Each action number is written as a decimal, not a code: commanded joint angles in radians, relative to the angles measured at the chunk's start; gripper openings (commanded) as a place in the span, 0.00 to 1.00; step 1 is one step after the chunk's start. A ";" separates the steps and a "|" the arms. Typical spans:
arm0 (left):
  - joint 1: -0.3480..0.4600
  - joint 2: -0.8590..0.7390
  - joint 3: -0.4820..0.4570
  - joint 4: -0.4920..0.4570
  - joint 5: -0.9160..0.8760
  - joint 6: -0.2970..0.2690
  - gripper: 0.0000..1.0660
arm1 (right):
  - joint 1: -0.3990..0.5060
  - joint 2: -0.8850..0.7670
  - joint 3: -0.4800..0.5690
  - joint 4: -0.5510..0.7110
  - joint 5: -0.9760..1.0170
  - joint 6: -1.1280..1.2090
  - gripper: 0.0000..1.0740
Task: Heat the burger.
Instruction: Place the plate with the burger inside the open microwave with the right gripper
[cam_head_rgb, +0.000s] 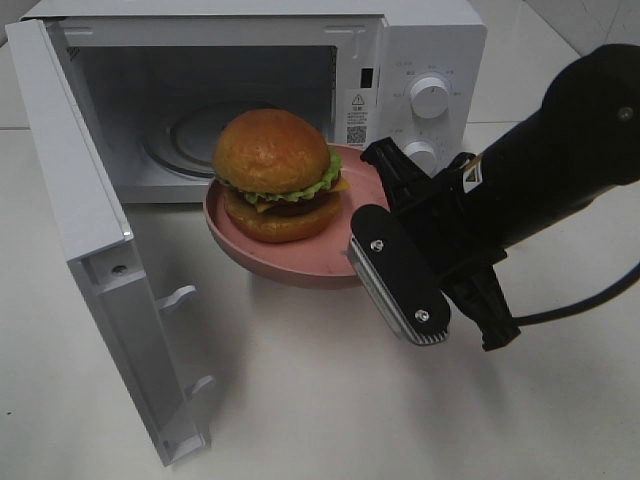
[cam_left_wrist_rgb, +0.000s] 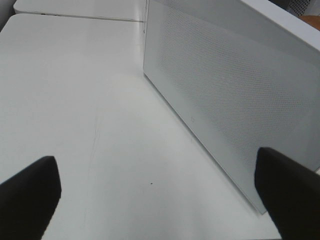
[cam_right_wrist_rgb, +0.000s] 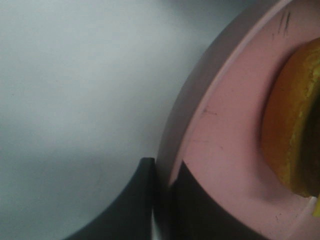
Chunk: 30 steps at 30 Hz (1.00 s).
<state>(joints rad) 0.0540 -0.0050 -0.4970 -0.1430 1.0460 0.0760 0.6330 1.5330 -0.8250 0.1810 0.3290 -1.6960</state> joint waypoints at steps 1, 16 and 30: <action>0.002 -0.020 0.003 -0.002 -0.010 0.000 0.92 | 0.000 0.002 -0.040 0.013 -0.056 0.009 0.00; 0.002 -0.020 0.003 -0.002 -0.010 0.000 0.92 | 0.038 0.121 -0.168 -0.046 -0.058 0.084 0.00; 0.002 -0.020 0.003 -0.002 -0.010 0.000 0.92 | 0.038 0.235 -0.321 -0.128 -0.052 0.157 0.00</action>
<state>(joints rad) 0.0540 -0.0050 -0.4970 -0.1430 1.0460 0.0760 0.6700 1.7800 -1.1240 0.0570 0.3320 -1.5520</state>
